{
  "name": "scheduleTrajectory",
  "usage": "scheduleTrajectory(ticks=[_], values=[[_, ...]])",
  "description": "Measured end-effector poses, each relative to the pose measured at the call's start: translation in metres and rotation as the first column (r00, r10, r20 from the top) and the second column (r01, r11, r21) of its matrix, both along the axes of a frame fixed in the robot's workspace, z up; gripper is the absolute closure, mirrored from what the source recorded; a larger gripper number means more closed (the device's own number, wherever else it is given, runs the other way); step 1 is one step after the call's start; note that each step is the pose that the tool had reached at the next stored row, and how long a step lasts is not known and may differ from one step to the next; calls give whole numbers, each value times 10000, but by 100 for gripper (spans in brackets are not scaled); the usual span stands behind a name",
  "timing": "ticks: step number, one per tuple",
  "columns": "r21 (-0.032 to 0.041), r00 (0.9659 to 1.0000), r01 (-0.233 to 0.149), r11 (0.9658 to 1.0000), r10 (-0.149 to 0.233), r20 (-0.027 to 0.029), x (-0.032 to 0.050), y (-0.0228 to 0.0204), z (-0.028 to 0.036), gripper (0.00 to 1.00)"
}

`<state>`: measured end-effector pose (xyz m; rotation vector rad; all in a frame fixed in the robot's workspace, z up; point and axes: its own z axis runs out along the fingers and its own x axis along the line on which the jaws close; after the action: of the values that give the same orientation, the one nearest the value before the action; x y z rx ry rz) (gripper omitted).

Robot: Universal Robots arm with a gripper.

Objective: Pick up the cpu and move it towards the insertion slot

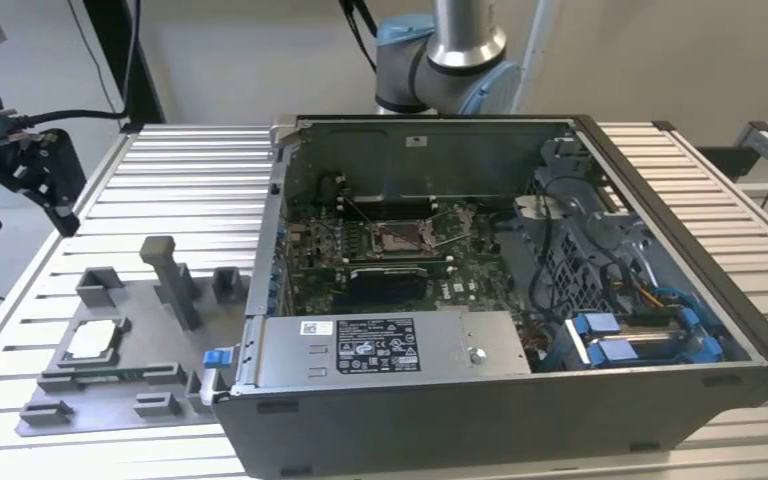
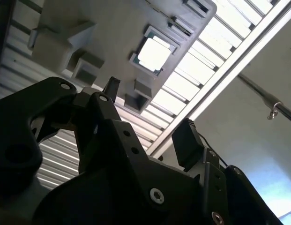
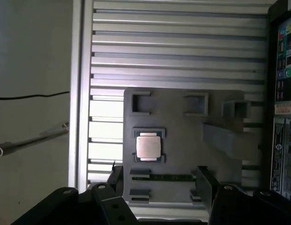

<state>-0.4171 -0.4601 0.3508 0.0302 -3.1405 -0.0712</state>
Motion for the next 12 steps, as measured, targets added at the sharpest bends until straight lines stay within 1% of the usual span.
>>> scheduleTrajectory(ticks=[7,9,12], values=[[0,10000,0,10000,0,-1,0,0,-118,0],[0,10000,1,10000,-1,0,0,1,-131,0],[-1,10000,1,10000,-1,-2,0,1,-132,0]])
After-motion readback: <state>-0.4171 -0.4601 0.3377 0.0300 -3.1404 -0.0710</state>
